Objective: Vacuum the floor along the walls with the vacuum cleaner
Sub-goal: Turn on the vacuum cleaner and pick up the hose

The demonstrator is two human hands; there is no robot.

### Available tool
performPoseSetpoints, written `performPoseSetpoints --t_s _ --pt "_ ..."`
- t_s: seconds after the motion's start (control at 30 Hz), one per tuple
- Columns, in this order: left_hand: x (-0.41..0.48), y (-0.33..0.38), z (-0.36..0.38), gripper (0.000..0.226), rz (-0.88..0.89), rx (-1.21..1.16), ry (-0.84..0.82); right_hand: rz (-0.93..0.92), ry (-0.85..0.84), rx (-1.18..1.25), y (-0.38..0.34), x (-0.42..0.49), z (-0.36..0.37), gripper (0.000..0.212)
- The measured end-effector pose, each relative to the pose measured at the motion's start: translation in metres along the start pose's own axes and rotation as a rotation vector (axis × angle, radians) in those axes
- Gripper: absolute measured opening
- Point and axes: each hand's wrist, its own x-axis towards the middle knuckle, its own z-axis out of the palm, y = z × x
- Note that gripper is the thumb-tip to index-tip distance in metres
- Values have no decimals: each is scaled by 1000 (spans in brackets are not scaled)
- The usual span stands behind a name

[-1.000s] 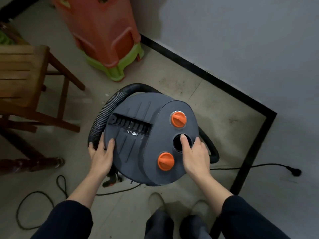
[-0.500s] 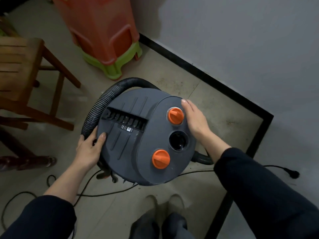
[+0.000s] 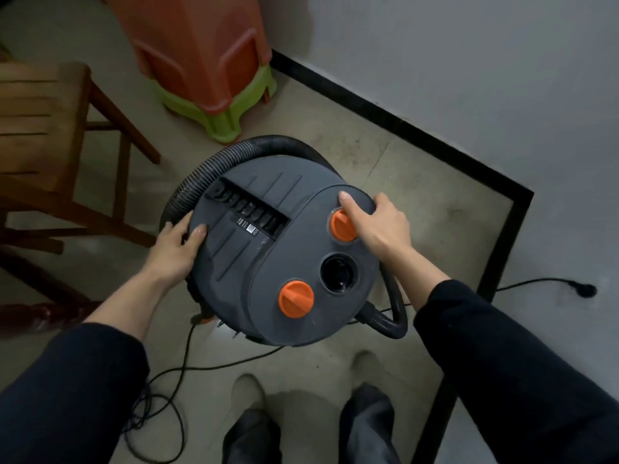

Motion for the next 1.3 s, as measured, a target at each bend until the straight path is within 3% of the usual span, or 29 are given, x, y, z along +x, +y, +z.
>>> performPoseSetpoints --t_s 0.3,0.5,0.7,0.97,1.1,1.2,1.3 --pt "-22 -45 -37 59 78 -28 -68 22 16 -10 -16 -39 35 64" --pt "-43 -70 -53 54 32 -15 -70 27 -19 -14 -20 -80 54 69" --pt "-64 -94 -71 52 20 -52 -26 -4 -109 9 -24 -124 72 53" --pt "-90 -81 -76 49 -127 -66 76 -29 -286 38 -13 -147 71 50" --pt "-93 -60 -74 43 -192 -130 254 -44 -413 18 -19 -136 58 50" --pt "-89 -30 -66 49 -168 -167 315 -138 -339 -2 -42 -120 57 63" --pt "-84 -12 -55 66 -165 -73 223 -299 -292 -48 -73 -104 69 54"
